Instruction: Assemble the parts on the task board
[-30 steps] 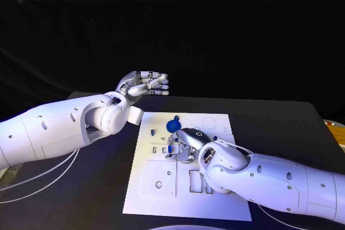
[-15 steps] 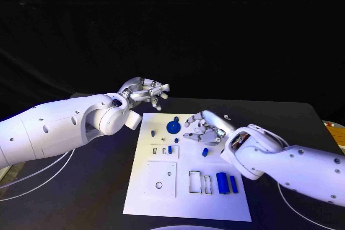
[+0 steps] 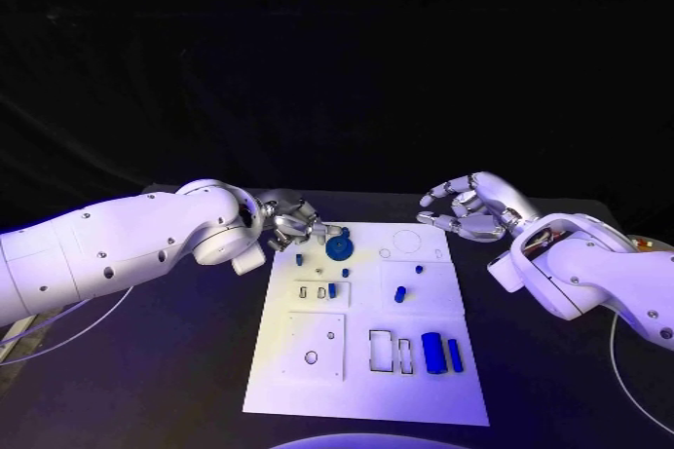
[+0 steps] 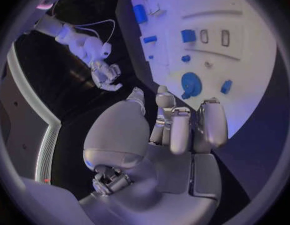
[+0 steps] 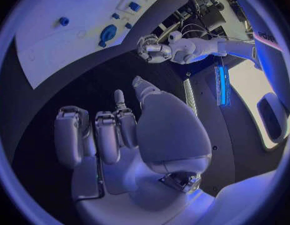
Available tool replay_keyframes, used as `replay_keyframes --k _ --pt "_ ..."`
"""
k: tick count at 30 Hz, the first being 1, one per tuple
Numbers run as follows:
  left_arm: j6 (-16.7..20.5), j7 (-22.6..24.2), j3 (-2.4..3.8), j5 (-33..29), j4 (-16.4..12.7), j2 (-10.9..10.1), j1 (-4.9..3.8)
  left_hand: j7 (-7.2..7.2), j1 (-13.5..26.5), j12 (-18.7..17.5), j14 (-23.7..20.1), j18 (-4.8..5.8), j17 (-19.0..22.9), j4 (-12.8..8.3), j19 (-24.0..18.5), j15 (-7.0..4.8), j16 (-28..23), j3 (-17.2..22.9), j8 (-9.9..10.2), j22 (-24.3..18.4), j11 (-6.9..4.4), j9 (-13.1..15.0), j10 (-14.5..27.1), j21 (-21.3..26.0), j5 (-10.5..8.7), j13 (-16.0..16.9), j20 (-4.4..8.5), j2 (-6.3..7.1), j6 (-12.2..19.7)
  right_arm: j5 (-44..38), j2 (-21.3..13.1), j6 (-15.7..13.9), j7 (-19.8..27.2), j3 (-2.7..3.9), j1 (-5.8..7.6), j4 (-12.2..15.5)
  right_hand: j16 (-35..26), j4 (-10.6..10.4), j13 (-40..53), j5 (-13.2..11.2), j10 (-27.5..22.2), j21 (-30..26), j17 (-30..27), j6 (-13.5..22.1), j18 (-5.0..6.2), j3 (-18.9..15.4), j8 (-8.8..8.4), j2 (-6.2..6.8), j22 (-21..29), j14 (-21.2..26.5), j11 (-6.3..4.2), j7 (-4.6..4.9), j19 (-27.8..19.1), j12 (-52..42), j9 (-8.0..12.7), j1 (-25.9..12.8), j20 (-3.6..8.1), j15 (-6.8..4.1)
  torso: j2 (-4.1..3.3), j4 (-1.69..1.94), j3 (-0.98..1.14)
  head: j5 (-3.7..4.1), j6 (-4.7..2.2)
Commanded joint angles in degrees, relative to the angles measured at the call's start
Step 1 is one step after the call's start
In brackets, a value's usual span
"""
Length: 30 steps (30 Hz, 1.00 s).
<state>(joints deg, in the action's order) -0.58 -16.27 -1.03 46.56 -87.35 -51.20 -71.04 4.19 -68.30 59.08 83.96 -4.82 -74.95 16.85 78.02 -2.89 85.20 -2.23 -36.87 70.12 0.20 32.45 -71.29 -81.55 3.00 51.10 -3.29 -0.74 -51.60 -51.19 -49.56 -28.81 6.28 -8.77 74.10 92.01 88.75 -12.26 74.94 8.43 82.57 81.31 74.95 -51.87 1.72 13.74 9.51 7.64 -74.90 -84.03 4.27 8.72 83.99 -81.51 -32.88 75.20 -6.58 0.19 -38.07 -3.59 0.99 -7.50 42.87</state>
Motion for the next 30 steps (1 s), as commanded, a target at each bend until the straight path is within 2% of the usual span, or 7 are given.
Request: replay_keyframes --k 1,3,13,25,28,29,30 --pt "-8.23 -10.54 -0.21 10.55 -0.36 0.96 -0.07 0.03 0.46 0.7 4.36 0.89 -9.24 0.07 0.29 -0.33 0.18 -1.1 -0.74 0.41 -0.04 0.8 0.1 -0.4 -0.15 0.7 0.14 -0.4 0.68 3.3 -0.39 1.2 1.57 0.01 0.18 -0.69 -0.22 -0.03 6.28 0.48 -0.07 0.19 9.51 0.14 0.57 -0.46 0.25 0.34 -9.09 -4.73 -0.28 0.0 0.43 0.31 -0.09 0.61 0.48 -0.23 0.37 0.03 0.23 -0.16 0.26" --pt "-9.19 -12.35 -0.41 11.59 -0.37 1.75 -0.08 0.06 0.48 0.41 4.3 0.87 -9.08 0.05 0.19 -0.31 0.05 -1.33 -0.81 0.33 -0.01 0.94 0.44 -0.37 -0.14 0.34 0.14 -0.47 0.91 3.44 -0.56 1.23 1.47 0.02 0.25 -1.13 -0.22 0.0 6.3 0.53 -0.06 0.18 9.51 0.29 0.57 -0.53 0.23 0.43 -9.09 -4.73 -0.26 0.02 0.43 0.3 -0.09 0.71 0.48 -0.22 0.43 0.08 0.31 -0.23 0.32" --pt "-10.73 -16.95 -1.31 13.42 0.25 4.66 -0.19 0.3 0.41 -0.04 4.38 0.9 -9.46 0.05 0.17 -0.18 0.36 -1.94 -0.7 0.56 0.17 1.26 1.24 -0.5 -0.11 -0.2 0.08 -1.11 1.95 3.11 -0.55 1.42 0.46 0.02 0.35 -2.07 -0.23 0.06 6.18 1.56 -0.15 0.05 9.51 0.87 0.59 -0.82 0.33 0.66 -9.05 -4.73 -0.19 0.11 0.41 0.41 -0.19 1.38 0.49 -0.18 0.28 0.07 0.27 -0.6 0.54" --pt "-11.89 -17.85 -2.11 12.81 0.7 6.54 -0.23 0.33 0.05 0.33 4.55 1.04 -10.0 0.08 0.55 -0.12 0.81 -1.72 -0.72 1.31 0.21 1.45 1.16 -0.84 -0.09 0.21 0.03 -1.66 2.18 2.55 -0.46 1.49 -0.64 0.01 0.36 -2.51 -0.27 -0.3 6.06 4.14 -0.24 -0.15 9.44 1.36 0.62 -1.19 0.65 0.81 -9.0 -4.72 -0.12 0.2 0.38 0.53 -0.34 1.9 0.46 -0.13 0.3 0.03 0.17 -0.55 1.11" --pt "-11.43 -18.12 -2.2 12.7 0.78 6.78 -0.23 0.32 1.21 0.7 4.62 1.05 -10.23 0.14 0.56 -0.1 1.04 -0.39 -0.86 1.53 0.22 1.76 1.05 -0.97 -0.05 0.58 -0.03 -0.65 2.1 2.45 -0.42 1.54 -0.82 0.01 0.36 -2.61 -0.3 -0.43 6.03 4.93 -0.26 -0.14 9.36 1.48 0.61 -1.32 0.76 0.94 -9.04 -4.7 -0.12 0.22 0.41 0.55 -0.38 2.0 0.45 -0.11 0.32 0.07 0.21 -0.48 1.25" --pt "-11.3 -18.18 -2.22 12.62 0.79 6.84 -0.23 0.2 2.73 1.1 4.67 1.08 -10.42 -0.06 0.61 -0.23 1.23 3.92 -0.93 1.83 0.16 2.08 0.88 -1.14 0.13 1.01 -0.02 1.1 1.93 2.44 -0.4 1.55 -0.86 0.01 0.36 -2.64 -0.3 -0.46 6.05 5.08 -0.24 -0.14 9.37 1.5 0.61 -1.34 0.78 0.95 -9.05 -4.7 -0.11 0.22 0.42 0.53 -0.39 2.01 0.45 -0.11 0.31 0.08 0.21 -0.49 1.28" --pt "-11.18 -18.23 -2.23 12.55 0.81 6.89 -0.23 0.25 4.38 1.2 4.68 1.1 -10.49 0.28 0.6 -0.16 1.31 9.12 -0.85 2.01 0.04 2.31 0.89 -1.23 -0.11 1.16 -0.01 4.0 1.89 2.42 -0.37 1.57 -0.9 0.01 0.35 -2.69 -0.29 -0.5 6.04 5.26 -0.25 -0.19 9.4 1.52 0.62 -1.36 0.8 0.97 -9.02 -4.71 -0.11 0.22 0.39 0.54 -0.4 2.03 0.45 -0.11 0.3 0.11 0.22 -0.5 1.28"
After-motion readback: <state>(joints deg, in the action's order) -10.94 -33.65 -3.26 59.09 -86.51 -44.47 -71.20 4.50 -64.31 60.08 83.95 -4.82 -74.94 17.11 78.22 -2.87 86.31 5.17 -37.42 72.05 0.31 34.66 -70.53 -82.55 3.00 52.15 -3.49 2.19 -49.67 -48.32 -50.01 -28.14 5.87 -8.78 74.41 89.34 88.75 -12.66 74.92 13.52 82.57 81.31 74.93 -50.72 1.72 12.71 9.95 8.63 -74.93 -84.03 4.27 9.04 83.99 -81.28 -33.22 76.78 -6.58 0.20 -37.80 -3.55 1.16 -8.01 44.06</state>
